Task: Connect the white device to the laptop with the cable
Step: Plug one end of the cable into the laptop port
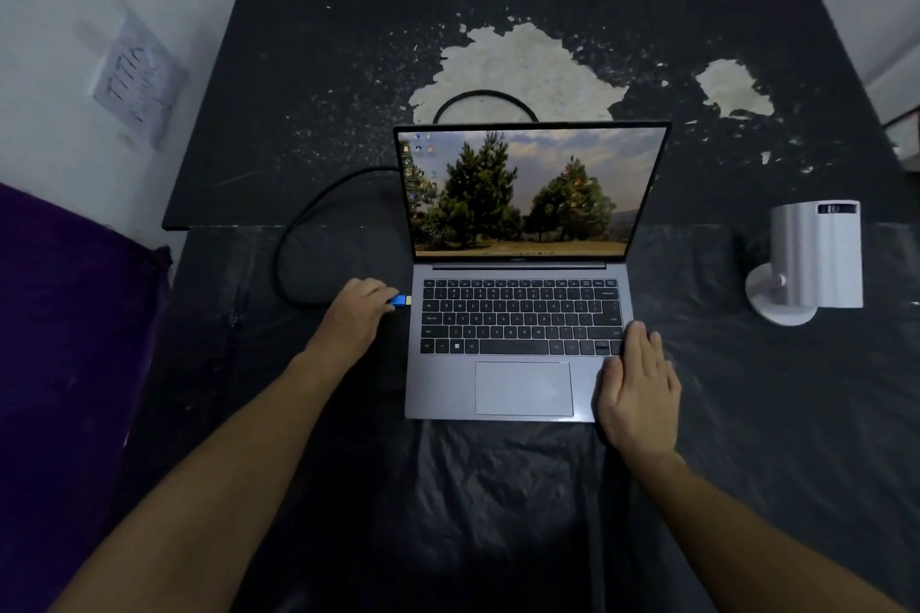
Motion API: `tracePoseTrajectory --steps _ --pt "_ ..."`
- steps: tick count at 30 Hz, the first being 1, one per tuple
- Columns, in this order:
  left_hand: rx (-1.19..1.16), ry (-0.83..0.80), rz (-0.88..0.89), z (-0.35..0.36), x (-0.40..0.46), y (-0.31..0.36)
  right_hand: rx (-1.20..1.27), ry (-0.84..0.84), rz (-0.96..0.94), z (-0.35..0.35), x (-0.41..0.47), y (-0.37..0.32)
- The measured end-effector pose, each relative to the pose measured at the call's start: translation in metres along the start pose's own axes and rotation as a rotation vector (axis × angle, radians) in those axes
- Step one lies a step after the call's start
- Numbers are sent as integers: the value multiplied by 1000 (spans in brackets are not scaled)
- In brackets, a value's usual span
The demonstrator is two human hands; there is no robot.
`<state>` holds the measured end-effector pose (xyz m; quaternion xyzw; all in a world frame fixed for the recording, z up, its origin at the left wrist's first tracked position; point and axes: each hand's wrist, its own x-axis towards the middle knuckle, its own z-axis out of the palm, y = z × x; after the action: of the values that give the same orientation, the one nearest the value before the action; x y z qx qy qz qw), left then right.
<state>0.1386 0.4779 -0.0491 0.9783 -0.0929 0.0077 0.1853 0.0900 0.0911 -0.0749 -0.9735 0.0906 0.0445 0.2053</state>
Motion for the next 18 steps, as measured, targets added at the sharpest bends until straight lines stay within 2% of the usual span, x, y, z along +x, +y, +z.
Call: tracePoseTrajectory --steps 9,18 --pt "-24 -18 -21 4 2 3 -1 -4 -4 -1 0 -1" --pt "30 -66 119 4 10 -10 -10 -7 -12 1 0 0"
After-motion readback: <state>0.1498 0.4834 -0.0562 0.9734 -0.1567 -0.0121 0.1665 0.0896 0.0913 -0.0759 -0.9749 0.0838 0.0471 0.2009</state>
